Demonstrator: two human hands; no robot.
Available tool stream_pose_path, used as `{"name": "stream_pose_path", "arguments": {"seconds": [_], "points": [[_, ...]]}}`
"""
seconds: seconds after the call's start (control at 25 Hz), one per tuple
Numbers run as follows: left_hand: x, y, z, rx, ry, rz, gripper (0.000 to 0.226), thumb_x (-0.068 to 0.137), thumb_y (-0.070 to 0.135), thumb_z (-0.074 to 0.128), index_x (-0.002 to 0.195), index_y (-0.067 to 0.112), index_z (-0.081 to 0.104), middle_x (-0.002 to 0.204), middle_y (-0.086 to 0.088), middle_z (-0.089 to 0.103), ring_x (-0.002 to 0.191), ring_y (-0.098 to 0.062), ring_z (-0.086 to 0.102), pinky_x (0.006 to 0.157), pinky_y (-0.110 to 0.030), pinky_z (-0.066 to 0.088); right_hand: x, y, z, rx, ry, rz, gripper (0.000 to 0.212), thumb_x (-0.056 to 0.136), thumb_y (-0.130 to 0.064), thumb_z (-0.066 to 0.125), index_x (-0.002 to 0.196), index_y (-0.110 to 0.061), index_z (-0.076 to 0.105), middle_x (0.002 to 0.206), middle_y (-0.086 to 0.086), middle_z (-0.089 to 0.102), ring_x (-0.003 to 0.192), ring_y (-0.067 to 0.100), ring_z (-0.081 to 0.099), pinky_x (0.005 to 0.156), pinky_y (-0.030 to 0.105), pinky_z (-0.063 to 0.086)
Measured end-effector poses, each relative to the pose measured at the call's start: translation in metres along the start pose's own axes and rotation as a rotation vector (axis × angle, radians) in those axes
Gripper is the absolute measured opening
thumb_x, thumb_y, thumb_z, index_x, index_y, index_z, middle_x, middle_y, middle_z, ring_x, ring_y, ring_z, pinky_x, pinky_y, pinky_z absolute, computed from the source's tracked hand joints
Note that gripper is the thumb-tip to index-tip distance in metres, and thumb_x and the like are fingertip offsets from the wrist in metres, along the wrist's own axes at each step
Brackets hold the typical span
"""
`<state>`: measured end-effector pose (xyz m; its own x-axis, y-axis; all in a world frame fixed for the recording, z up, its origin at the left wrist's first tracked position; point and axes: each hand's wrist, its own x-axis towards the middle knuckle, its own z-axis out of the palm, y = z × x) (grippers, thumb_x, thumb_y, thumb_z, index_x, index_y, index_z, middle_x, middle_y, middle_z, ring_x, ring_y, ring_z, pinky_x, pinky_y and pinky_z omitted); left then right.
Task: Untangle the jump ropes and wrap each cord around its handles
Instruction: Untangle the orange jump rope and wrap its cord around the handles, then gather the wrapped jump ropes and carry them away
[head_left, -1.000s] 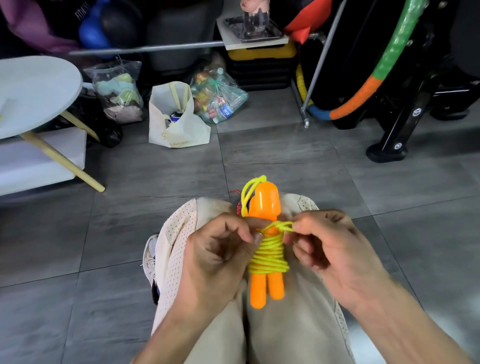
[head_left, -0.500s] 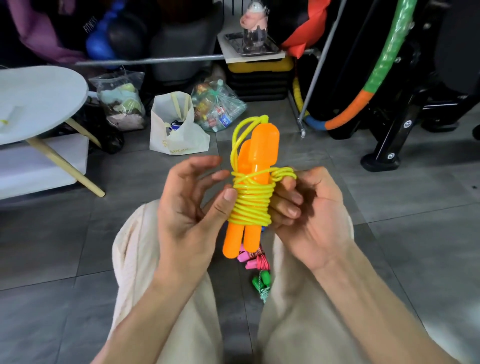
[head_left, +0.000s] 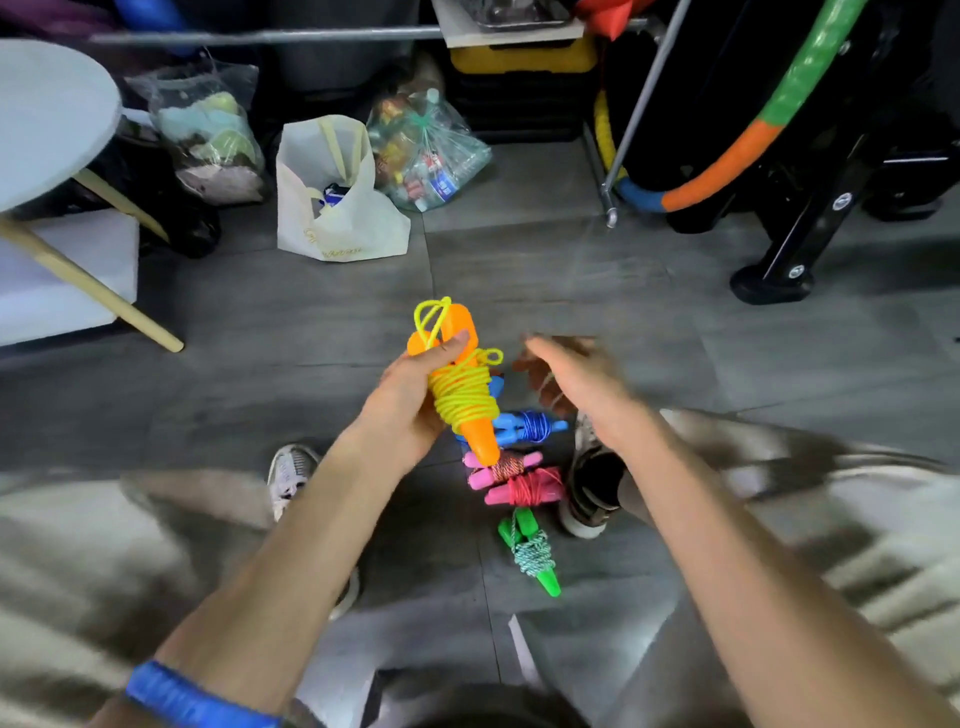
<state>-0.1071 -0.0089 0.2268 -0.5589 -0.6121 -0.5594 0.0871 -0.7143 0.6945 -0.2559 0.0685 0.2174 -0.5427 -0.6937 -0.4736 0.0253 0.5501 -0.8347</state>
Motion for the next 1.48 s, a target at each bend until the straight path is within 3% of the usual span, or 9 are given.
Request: {"name": "stream_pose_path", "arguments": {"seconds": [0.12,0.24,0.48,0.6,0.8,1.04,1.2,1.4,1.48], "points": [[0.042,-0.043,-0.037,0.088,0.107,-0.124,0.021,0.074,0.020,0.073,0.089,0.009,0.064,0.075,-0.012,0.060,0.050,-0.020,0.056,0.047,-0.025,0.044,0.037,0.090,0.003,0.005,0.075,0.250,0.014,0.095,-0.017,0.057,0.095,-0.011,0.070,0.058,-0.004,0.063,0.036,-0.001,0.052,0.035,0.012,0.037],[0.076,-0.089,-0.077,0.174,0.167,-0.310,0.033,0.061,0.025,0.078,0.081,0.002,0.063,0.065,-0.011,0.053,0.052,-0.022,0.046,0.049,-0.026,0.033,0.070,0.191,0.015,-0.243,0.019,0.441,0.020,0.090,-0.019,0.058,0.102,-0.008,0.070,0.077,-0.001,0.069,0.066,0.009,0.065,0.065,0.023,0.052],[0.135,-0.141,-0.127,0.184,0.290,-0.444,0.035,0.077,0.016,0.074,0.096,-0.012,0.063,0.054,-0.006,0.051,0.040,-0.018,0.043,0.043,-0.022,0.034,0.149,0.230,0.045,-0.290,0.343,0.297,0.058,0.075,-0.004,0.070,0.129,0.000,0.051,0.128,0.021,0.055,0.121,0.034,0.050,0.102,0.034,0.035],[0.153,-0.150,-0.128,0.231,0.244,-0.469,0.031,0.077,0.019,0.075,0.089,-0.008,0.068,0.058,-0.009,0.055,0.045,-0.020,0.046,0.046,-0.025,0.038,0.198,0.253,0.046,-0.841,0.198,0.183,0.085,0.072,-0.011,0.068,0.149,-0.013,0.032,0.155,0.016,0.031,0.143,0.035,0.025,0.118,0.047,0.016],[0.167,-0.157,-0.127,0.279,0.199,-0.452,0.033,0.072,0.033,0.078,0.084,0.004,0.070,0.072,-0.017,0.067,0.055,-0.024,0.058,0.051,-0.031,0.047,0.228,0.259,0.045,-1.280,-0.045,0.046,0.048,0.079,-0.031,0.068,0.124,-0.023,0.054,0.126,0.006,0.059,0.121,0.029,0.049,0.101,0.040,0.037],[0.155,-0.143,-0.116,0.183,0.152,-0.344,0.033,0.072,0.031,0.075,0.087,0.003,0.067,0.065,-0.016,0.064,0.050,-0.024,0.058,0.046,-0.028,0.047,0.191,0.216,0.032,-0.537,0.342,0.139,0.050,0.065,-0.045,0.085,0.100,-0.014,0.068,0.094,0.005,0.066,0.093,0.023,0.063,0.077,0.029,0.045],[0.144,-0.138,-0.107,0.027,0.074,-0.243,0.033,0.070,0.022,0.071,0.098,0.007,0.063,0.061,-0.005,0.057,0.052,-0.021,0.055,0.045,-0.025,0.043,0.126,0.186,0.060,-0.136,-0.274,0.101,0.051,0.069,-0.019,0.088,0.104,-0.024,0.052,0.083,-0.019,0.065,0.070,-0.007,0.063,0.061,0.013,0.047],[0.123,-0.153,-0.128,0.065,0.208,-0.207,0.097,0.061,0.011,0.078,0.140,0.044,0.033,0.098,-0.012,0.067,0.077,-0.030,0.065,0.058,-0.035,0.052,0.089,0.221,0.100,-0.046,-0.326,0.038,0.052,0.063,-0.011,0.087,0.103,-0.014,0.053,0.089,-0.005,0.068,0.076,0.004,0.064,0.070,0.028,0.053],[0.117,-0.156,-0.139,0.115,0.160,-0.308,0.094,0.052,0.023,0.085,0.136,0.028,0.044,0.086,-0.009,0.066,0.074,-0.026,0.065,0.059,-0.035,0.052,0.081,0.232,0.103,0.175,-0.456,0.180,0.045,0.072,0.012,0.075,0.108,-0.003,0.053,0.089,-0.002,0.068,0.077,0.004,0.066,0.072,0.028,0.055]]}}
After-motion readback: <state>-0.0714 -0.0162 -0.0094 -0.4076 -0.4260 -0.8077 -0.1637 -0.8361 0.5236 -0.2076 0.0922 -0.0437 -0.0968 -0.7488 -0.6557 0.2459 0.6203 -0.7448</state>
